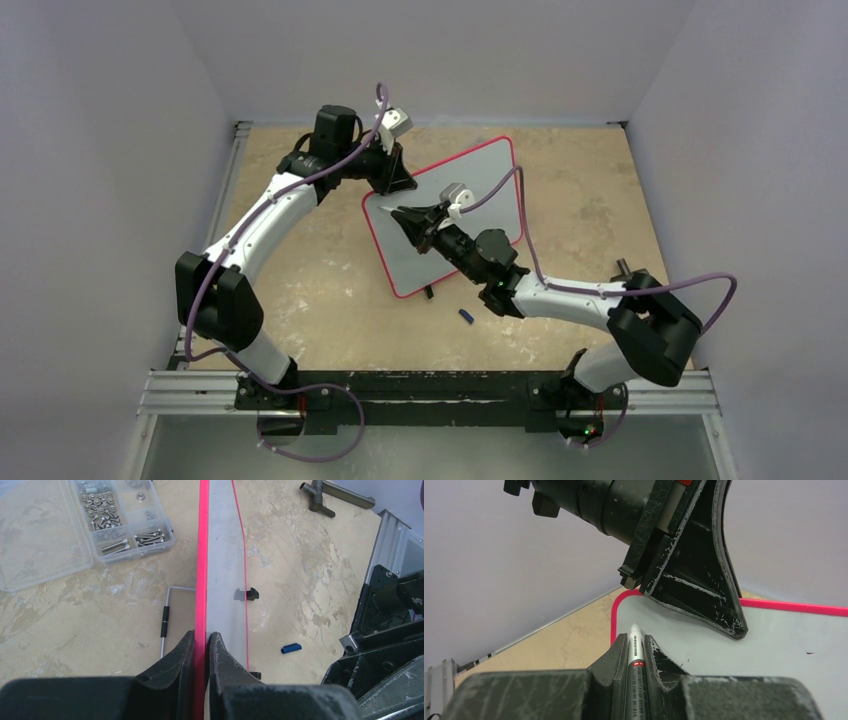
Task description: Write a sentence on the whiteboard
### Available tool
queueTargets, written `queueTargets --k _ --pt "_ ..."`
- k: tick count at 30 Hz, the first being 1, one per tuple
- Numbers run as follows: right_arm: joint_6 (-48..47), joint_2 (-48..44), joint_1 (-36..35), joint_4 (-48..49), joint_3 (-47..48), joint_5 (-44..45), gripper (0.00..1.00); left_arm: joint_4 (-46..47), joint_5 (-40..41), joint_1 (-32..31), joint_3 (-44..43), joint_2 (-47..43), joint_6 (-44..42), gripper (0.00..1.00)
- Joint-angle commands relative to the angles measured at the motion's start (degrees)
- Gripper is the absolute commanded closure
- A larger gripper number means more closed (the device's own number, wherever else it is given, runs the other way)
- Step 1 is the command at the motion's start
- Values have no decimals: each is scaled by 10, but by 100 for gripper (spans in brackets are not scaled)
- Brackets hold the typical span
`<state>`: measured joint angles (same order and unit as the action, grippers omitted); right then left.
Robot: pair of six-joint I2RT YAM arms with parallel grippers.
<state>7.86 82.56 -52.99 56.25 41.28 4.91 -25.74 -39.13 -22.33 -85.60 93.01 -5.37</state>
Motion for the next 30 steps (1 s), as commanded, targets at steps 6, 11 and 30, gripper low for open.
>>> queueTargets --k 6,11,30 --pt "-11 14 -4 29 29 9 100 -54 82 -12 15 11 -58 100" --pt "-14 18 -4 25 30 11 100 -55 84 -13 14 11 -60 100" --pt "-10 26 -4 25 -2 23 100 -59 93 -15 15 9 -68 100"
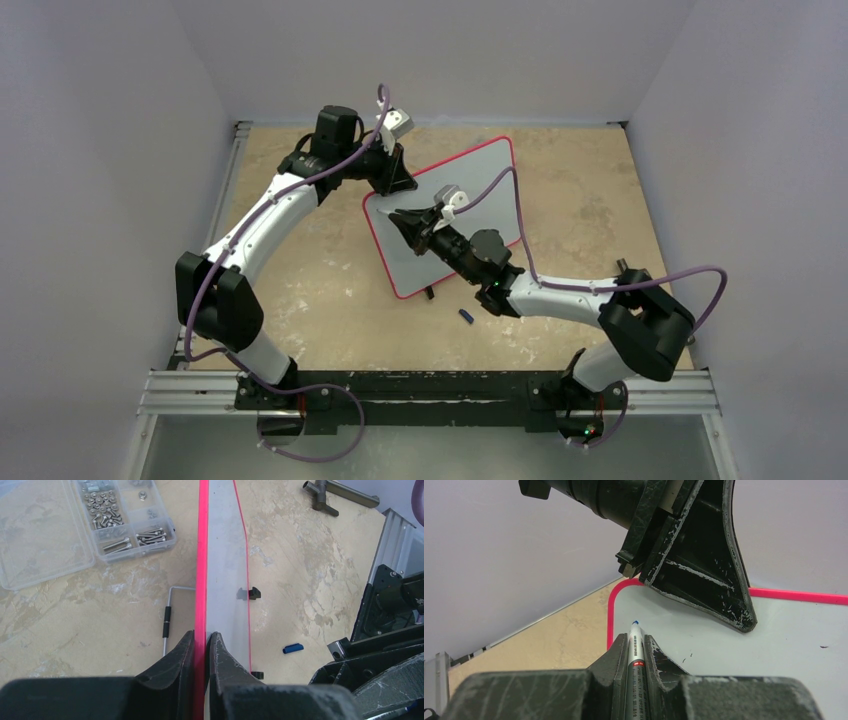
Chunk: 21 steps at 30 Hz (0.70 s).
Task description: Write a sentence on the whiteboard
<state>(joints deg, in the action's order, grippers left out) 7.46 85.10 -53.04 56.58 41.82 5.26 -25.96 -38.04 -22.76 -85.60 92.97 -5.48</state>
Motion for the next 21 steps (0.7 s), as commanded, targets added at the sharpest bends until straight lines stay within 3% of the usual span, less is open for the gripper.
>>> queueTargets --k 1,21 --pt "-5 -1 -3 22 -13 20 100 -57 83 -11 15 10 -67 100" --pt "58 -58 -10 -20 -92 22 100 -58 90 -12 17 7 -71 100"
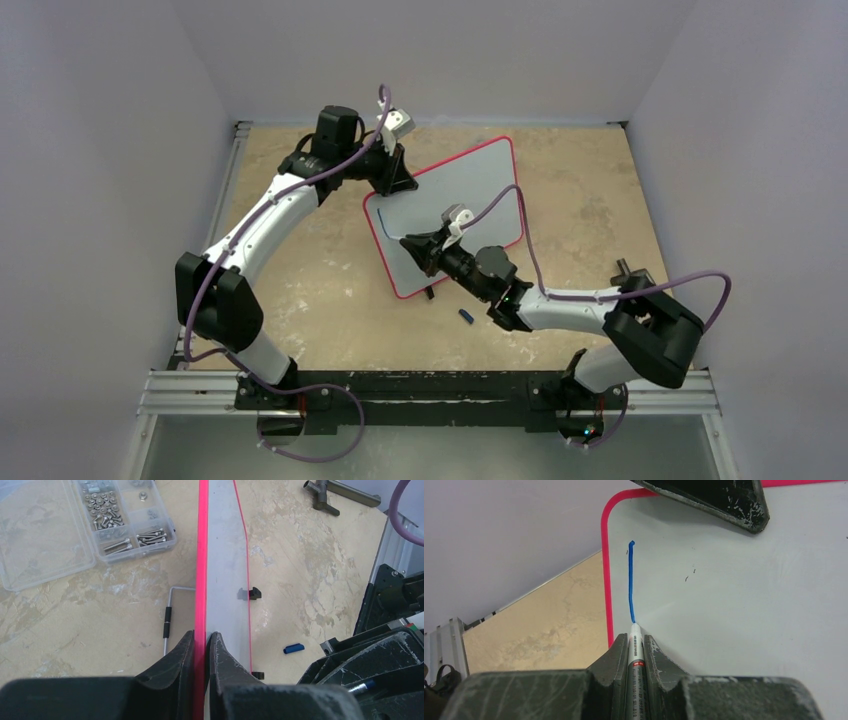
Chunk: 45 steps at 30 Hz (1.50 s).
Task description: Write a sentence on the whiteboard
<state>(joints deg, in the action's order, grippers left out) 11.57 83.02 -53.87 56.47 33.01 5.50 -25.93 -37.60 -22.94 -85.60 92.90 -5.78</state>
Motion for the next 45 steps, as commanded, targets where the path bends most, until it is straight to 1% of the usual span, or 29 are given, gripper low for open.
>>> queueTargets --k 1,6,11,16,20,25,30,32,34,37,40,45 --pt "19 -46 -3 -21 -3 20 100 -58 88 -11 17 7 -68 100" --pt "16 -80 -4 -45 18 21 100 -55 96 -11 17 7 -60 100" --pt "-1 -91 -4 -67 50 31 100 -59 103 -14 15 7 -61 100" --pt "-18 -90 -4 -63 68 45 100 -64 108 -16 14 8 -64 100" --pt "-30 -82 -4 -41 78 68 100 -69 115 -17 11 13 -65 100" --pt "-30 -68 -4 -28 89 82 100 -76 117 -18 5 14 -66 100" --pt "-20 -67 -4 -44 103 98 100 -75 121 -19 5 11 -66 100" --pt "-10 -70 -4 -32 96 98 100 -76 120 -18 2 13 -64 100" --pt "14 -72 -4 -23 93 125 100 -76 119 -18 2 12 -63 100" --pt "6 -70 -4 -15 89 120 100 -76 117 -19 -2 14 -62 100" --pt "-1 -65 -4 -36 101 117 100 -80 118 -18 -5 15 -62 100" --pt "-6 -60 -4 -29 102 109 100 -81 119 -19 -3 12 -65 100"
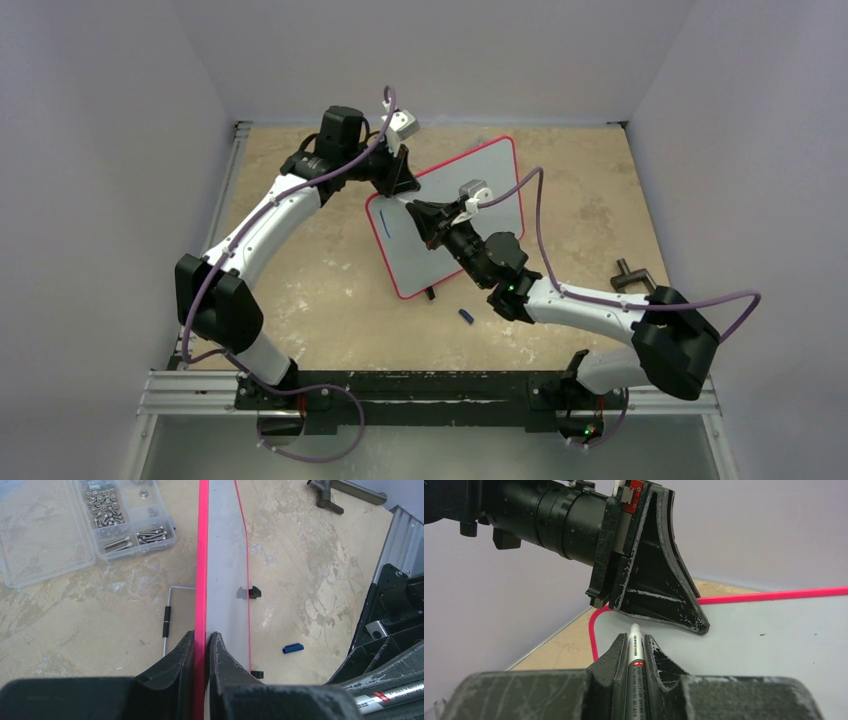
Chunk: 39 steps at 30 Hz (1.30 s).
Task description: Write a sentence on the whiteboard
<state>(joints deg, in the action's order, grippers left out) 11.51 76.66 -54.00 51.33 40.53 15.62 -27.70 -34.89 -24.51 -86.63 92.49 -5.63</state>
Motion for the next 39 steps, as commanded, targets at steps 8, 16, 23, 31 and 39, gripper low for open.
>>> queueTargets --k 8,16,23,31,39 --pt "4 22 -3 22 31 -17 100 -65 90 -4 6 19 -66 100" --pt "11 27 -16 24 28 -32 100 -70 88 -4 1 21 -65 100" --pt "15 46 -25 26 37 -25 100 -74 90 -5 -2 22 -64 100" --pt "12 50 -25 22 37 44 100 -75 91 -8 -4 22 -63 100" --pt "2 57 -25 -3 51 79 100 -76 93 -8 -4 17 -65 100"
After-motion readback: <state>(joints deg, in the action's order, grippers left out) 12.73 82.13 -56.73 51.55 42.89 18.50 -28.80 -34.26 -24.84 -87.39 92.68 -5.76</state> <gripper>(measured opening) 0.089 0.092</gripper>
